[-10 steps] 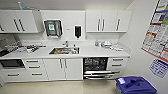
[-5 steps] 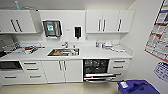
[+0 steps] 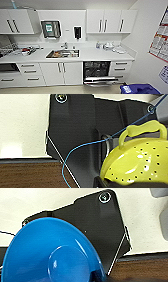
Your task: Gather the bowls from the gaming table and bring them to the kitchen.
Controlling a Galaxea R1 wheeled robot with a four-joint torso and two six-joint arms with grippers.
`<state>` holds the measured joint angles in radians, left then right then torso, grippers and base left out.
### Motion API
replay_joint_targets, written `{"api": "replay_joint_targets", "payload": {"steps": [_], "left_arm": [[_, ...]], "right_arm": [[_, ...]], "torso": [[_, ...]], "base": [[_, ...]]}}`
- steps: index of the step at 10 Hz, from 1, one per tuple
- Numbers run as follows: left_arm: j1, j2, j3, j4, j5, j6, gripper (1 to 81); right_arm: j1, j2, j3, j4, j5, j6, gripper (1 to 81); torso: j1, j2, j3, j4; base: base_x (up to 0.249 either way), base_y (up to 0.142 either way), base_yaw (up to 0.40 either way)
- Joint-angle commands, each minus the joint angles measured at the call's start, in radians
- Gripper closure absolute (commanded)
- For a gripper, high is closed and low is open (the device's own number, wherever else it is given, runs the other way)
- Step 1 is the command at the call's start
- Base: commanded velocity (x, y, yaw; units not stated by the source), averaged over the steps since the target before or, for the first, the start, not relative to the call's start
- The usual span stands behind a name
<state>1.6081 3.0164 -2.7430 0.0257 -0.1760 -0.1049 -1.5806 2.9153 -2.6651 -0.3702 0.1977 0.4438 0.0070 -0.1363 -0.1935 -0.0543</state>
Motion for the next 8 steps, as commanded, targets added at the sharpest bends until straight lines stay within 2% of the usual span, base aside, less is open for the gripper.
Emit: {"api": "replay_joint_targets", "payload": {"steps": [1,8], "left_arm": [[-0.024,-0.006,0.0,-0.006,0.053,0.002,81.1],[-0.024,-0.008,0.0,-0.007,0.053,0.002,81.1]], "right_arm": [[0.04,-0.016,-0.002,-0.007,-0.041,-0.002,81.1],[0.041,-0.016,-0.002,-0.009,-0.041,-0.004,81.1]], "torso": [[0.0,0.0,0.0,0.0],[0.0,0.0,0.0,0.0]], "base": [[0.166,0.0,0.0],[0.174,0.0,0.0]]}}
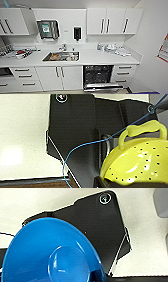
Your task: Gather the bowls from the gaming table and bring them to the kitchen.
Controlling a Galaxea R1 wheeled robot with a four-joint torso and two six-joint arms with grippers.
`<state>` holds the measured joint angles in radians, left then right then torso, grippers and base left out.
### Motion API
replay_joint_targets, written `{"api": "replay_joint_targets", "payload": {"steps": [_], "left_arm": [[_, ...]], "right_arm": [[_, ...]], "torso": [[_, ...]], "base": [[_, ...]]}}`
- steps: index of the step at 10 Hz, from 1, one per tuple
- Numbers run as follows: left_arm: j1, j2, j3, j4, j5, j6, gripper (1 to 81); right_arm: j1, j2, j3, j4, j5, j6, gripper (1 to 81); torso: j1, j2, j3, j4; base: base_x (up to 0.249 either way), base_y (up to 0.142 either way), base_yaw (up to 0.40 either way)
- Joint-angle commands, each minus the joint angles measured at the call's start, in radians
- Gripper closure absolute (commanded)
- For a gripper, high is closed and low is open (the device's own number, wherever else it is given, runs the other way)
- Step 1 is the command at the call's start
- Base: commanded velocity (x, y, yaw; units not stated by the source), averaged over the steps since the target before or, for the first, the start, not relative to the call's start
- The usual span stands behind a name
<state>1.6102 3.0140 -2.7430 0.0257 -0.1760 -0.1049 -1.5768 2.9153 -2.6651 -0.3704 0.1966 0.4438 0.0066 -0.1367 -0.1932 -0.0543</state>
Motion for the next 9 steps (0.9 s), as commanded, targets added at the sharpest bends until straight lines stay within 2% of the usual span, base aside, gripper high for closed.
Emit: {"api": "replay_joint_targets", "payload": {"steps": [1,9], "left_arm": [[-0.026,-0.006,0.0,-0.01,0.053,0.002,81.1],[-0.025,-0.004,0.0,-0.012,0.052,0.002,81.1]], "right_arm": [[0.037,-0.016,-0.002,-0.008,-0.04,-0.002,81.1],[0.033,-0.016,-0.002,-0.004,-0.039,-0.001,81.1]], "torso": [[0.0,0.0,0.0,0.0],[-0.002,0.0,0.0,0.0]], "base": [[0.174,0.0,0.0],[0.174,0.0,0.0]]}}
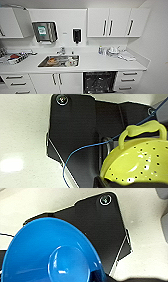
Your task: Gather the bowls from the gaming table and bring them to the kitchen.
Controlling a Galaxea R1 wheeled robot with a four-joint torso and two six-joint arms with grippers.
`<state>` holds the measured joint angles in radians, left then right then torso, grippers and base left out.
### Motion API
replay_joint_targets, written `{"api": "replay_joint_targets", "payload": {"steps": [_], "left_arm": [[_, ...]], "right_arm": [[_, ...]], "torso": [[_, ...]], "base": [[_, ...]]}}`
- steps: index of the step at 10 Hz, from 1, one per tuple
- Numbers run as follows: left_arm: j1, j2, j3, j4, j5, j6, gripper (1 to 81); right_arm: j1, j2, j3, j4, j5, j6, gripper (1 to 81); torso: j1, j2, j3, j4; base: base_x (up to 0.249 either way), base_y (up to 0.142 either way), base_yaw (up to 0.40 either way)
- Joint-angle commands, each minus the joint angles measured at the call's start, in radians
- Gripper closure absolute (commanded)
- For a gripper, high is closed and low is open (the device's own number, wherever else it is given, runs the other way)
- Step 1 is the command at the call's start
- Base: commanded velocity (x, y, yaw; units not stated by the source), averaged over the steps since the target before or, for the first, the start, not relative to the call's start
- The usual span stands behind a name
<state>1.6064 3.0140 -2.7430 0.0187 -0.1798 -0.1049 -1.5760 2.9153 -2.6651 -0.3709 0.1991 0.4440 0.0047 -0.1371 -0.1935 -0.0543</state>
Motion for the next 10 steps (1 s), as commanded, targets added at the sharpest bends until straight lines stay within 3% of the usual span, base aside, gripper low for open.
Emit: {"api": "replay_joint_targets", "payload": {"steps": [1,6,10], "left_arm": [[-0.021,-0.004,0.0,-0.005,0.056,0.002,81.1],[-0.021,-0.004,0.0,-0.003,0.057,0.002,81.1],[-0.015,-0.01,0.0,-0.005,0.056,0.002,81.1]], "right_arm": [[0.03,-0.016,-0.001,-0.005,-0.041,-0.001,81.1],[0.026,-0.017,0.021,-0.003,-0.043,0.005,81.1],[0.015,-0.04,0.047,0.001,-0.033,0.01,81.1]], "torso": [[0.0,0.0,0.0,0.0],[0.0,0.0,0.0,0.0],[0.0,0.0,0.0,0.0]], "base": [[0.174,0.0,0.0],[0.161,0.0,0.0],[0.021,0.0,0.0]]}}
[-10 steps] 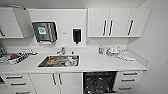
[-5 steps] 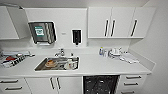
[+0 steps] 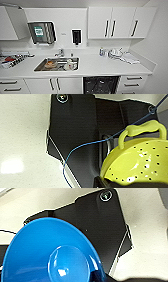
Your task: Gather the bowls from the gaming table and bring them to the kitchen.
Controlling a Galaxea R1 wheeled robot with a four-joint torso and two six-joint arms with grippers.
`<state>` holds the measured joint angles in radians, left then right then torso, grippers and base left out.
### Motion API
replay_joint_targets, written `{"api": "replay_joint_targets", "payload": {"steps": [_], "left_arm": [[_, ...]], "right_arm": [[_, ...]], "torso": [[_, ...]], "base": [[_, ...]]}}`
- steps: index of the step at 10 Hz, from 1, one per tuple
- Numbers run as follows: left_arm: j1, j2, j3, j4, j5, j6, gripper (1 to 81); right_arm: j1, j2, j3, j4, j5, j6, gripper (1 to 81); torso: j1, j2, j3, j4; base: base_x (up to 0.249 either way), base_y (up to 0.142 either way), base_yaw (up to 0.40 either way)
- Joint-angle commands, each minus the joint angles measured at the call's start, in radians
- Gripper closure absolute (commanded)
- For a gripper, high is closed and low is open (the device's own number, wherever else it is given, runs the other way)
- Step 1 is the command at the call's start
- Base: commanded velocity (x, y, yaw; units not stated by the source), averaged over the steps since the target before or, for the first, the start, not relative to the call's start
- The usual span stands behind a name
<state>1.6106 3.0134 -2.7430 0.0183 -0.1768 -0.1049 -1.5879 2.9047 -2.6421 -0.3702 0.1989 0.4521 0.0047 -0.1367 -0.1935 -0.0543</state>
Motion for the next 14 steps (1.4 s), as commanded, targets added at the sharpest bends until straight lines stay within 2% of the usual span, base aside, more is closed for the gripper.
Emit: {"api": "replay_joint_targets", "payload": {"steps": [1,2,4,5,6,7,9,10,13,14], "left_arm": [[-0.014,-0.019,0.005,-0.003,0.053,0.001,81.1],[-0.002,-0.034,0.018,0.008,0.047,0.002,81.1],[0.013,-0.092,0.104,0.02,-0.006,0.004,81.1],[0.016,-0.152,0.193,0.023,-0.009,0.004,81.1],[0.016,-0.218,0.283,0.023,-0.021,0.001,81.1],[0.018,-0.278,0.367,0.022,-0.035,0.001,81.1],[0.018,-0.401,0.543,0.023,-0.041,0.001,81.1],[0.018,-0.454,0.613,0.023,-0.056,0.001,81.1],[0.013,-0.585,0.727,0.012,-0.061,-0.001,81.1],[0.013,-0.622,0.756,0.011,-0.087,-0.004,81.1]], "right_arm": [[0.016,-0.062,0.068,-0.001,-0.033,0.002,81.1],[0.005,-0.118,0.146,-0.004,-0.032,0.002,81.1],[-0.004,-0.239,0.317,-0.004,-0.027,0.002,81.1],[-0.002,-0.298,0.399,-0.004,-0.029,0.002,81.1],[0.002,-0.318,0.427,-0.004,-0.029,0.002,81.1],[0.004,-0.325,0.432,-0.004,-0.027,0.002,81.1],[0.016,-0.338,0.43,-0.004,-0.021,0.002,81.1],[0.025,-0.351,0.438,-0.001,-0.012,0.002,81.1],[0.042,-0.387,0.459,-0.001,-0.007,0.002,81.1],[0.047,-0.39,0.461,-0.001,-0.007,0.002,81.1]], "torso": [[0.0,0.0,0.0,0.0],[0.0,0.0,0.0,0.0],[0.0,0.0,0.0,0.0],[0.0,0.0,0.0,0.0],[0.0,0.0,0.0,0.0],[0.0,0.0,-0.09,0.0],[-0.001,0.0,-0.116,0.0],[-0.002,0.0,-0.144,0.0],[-0.001,0.0,-0.244,0.0],[-0.001,0.0,-0.281,0.0]], "base": [[0.0,0.0,0.0],[0.0,0.0,0.0],[0.0,0.0,0.0],[0.0,0.0,0.0],[0.0,0.0,0.0],[0.0,0.0,0.0],[0.0,0.0,0.0],[0.0,0.0,0.0],[0.0,0.0,0.0],[0.0,0.0,0.0]]}}
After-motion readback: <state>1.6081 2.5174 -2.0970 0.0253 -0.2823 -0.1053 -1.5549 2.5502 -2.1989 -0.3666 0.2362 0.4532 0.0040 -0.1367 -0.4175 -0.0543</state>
